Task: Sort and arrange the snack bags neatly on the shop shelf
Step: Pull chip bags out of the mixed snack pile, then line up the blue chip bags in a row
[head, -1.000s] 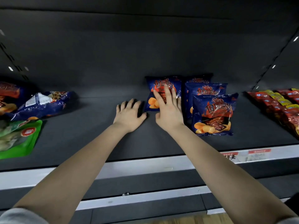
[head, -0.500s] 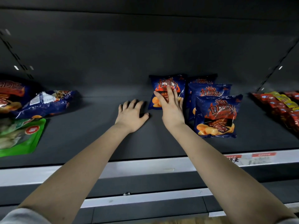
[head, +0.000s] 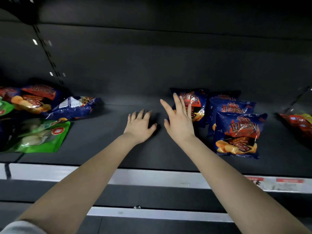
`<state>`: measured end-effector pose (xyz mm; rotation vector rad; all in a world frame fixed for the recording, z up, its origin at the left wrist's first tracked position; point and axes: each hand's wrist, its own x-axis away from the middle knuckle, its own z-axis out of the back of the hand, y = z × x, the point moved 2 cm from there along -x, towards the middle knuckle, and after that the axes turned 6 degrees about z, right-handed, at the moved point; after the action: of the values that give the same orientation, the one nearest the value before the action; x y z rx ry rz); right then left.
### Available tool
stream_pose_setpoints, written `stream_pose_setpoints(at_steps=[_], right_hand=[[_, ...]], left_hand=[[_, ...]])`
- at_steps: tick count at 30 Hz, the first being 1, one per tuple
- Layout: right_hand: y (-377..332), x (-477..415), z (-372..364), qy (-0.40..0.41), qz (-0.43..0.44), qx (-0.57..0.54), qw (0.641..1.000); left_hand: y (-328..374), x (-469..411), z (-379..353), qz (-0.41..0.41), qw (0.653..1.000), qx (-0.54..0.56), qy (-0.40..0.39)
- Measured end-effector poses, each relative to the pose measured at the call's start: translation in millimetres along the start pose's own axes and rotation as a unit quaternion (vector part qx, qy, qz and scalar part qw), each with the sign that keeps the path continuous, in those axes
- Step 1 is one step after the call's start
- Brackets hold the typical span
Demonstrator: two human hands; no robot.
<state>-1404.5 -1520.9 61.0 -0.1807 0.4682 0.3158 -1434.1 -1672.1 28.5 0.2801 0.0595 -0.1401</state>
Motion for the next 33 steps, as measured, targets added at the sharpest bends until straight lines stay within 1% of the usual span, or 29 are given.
stream_pose_setpoints(at_steps=[7, 14, 21, 24, 28, 30, 33], right_hand=[[-54.4, -25.4, -7.7, 0.021, 0.054, -0.055, 0.997], [-118.7, -41.8, -31.7, -0.014, 0.114, -0.115, 0.987], [-182.3, -63.1, -47.4, -0.039, 0.195, -0.145, 0.969], [-203.0, -70.9, -55.0, -0.054, 0.225, -0.143, 0.962], [-218.2, -80.6, -65.7, -0.069, 0.245, -0.106, 0.961], [-223.2, -82.7, -71.2, -0.078, 0.244, -0.095, 0.962], [-226.1, -81.1, -78.1, -0.089, 0.221, -0.086, 0.967]], left_hand=[[-47.4, 21.5, 27.4, 0.035, 0.998, 0.013, 0.044], [-112.5, 60.2, 56.5, 0.101, 0.991, 0.019, 0.08], [-157.6, 98.0, 81.9, 0.149, 0.983, 0.012, 0.104], [-173.5, 113.5, 91.1, 0.17, 0.978, 0.01, 0.121], [-189.8, 131.9, 99.8, 0.2, 0.972, 0.017, 0.121], [-196.0, 140.9, 101.5, 0.209, 0.97, 0.015, 0.126], [-204.0, 152.9, 101.5, 0.217, 0.968, 0.012, 0.127]])
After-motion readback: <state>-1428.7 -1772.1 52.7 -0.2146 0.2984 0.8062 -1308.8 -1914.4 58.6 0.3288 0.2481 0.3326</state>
